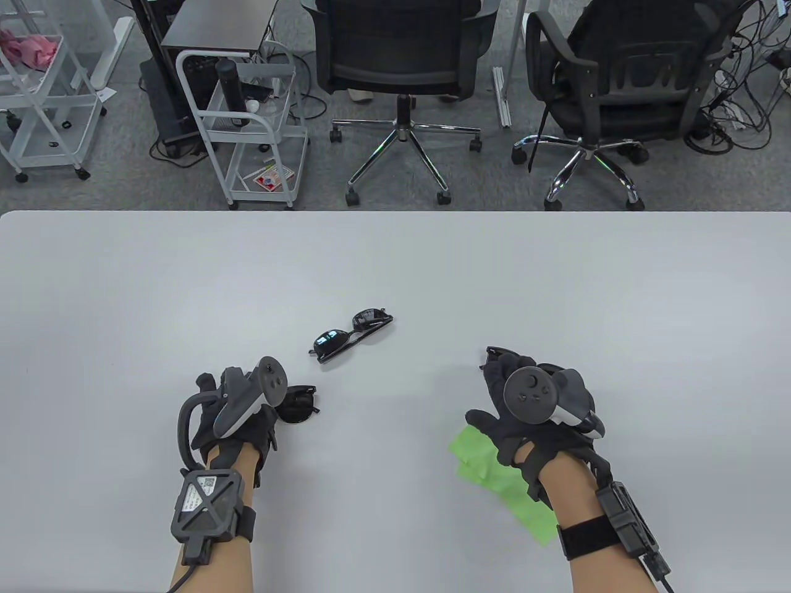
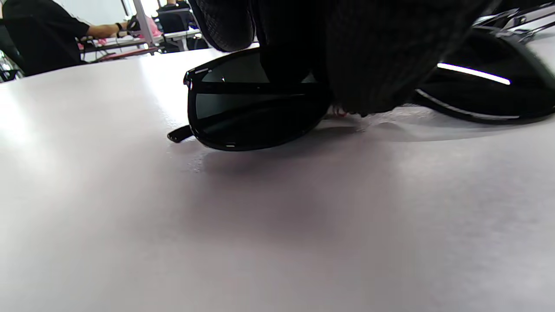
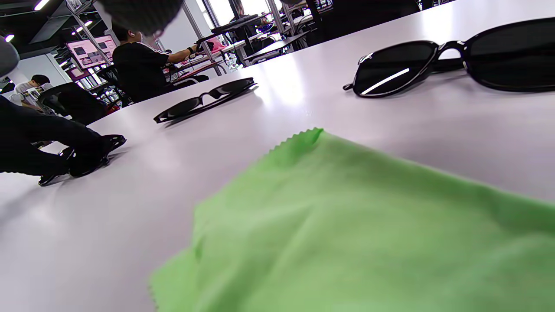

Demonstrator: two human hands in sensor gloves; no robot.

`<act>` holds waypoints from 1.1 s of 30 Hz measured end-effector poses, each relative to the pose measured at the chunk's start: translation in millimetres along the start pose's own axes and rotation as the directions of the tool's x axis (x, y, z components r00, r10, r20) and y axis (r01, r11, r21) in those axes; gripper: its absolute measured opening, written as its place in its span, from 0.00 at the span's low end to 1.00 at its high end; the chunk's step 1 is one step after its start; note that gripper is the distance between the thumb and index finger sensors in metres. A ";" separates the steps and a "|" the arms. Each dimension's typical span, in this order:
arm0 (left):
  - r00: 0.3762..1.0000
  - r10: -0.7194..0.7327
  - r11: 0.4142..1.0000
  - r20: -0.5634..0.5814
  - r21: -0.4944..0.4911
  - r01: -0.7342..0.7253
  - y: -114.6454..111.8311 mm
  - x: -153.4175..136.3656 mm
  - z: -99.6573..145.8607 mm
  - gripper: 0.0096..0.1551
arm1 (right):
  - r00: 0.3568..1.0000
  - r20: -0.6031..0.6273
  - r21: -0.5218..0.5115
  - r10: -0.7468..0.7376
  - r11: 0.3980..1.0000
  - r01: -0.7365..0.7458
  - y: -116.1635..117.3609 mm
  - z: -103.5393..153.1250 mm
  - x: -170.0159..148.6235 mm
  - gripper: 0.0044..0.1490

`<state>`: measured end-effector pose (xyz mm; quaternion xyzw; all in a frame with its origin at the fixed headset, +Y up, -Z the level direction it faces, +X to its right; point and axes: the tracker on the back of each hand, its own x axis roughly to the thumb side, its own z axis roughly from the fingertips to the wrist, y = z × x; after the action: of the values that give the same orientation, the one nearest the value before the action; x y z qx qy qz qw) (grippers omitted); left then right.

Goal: Dust sunglasses

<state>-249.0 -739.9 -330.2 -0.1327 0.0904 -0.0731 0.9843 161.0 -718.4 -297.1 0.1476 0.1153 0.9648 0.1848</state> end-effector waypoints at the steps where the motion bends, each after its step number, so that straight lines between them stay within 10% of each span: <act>1: 1.000 -0.018 1.000 -0.011 0.007 0.018 0.1 -0.8 -0.1 0.32 | 1.000 0.001 0.000 -0.001 1.000 0.001 0.1 0.0 0.3 0.56; 7: 0.997 0.077 0.996 0.013 0.053 -0.078 9.2 3.0 4.2 0.27 | 0.999 0.034 -0.011 -0.010 1.000 0.010 -1.1 0.1 7.2 0.56; 14: 0.924 0.232 0.948 0.303 0.143 -0.285 47.7 57.0 41.8 0.25 | 0.982 0.189 -0.137 0.011 0.990 0.016 -8.8 3.7 42.7 0.54; 23: 0.851 0.141 0.912 0.506 0.267 -0.310 71.5 120.9 96.0 0.25 | 0.882 0.339 -0.286 0.328 0.929 -0.235 -0.8 11.5 94.4 0.58; 33: 0.829 0.107 0.919 0.548 0.264 -0.293 66.8 129.9 101.0 0.25 | 0.783 0.295 -0.401 0.548 0.815 -0.419 8.1 13.2 109.1 0.59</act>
<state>-94.7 -672.9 -273.4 0.0329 -0.1810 0.0565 0.9813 65.8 -680.9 -256.2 0.3335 -0.1220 0.9343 -0.0316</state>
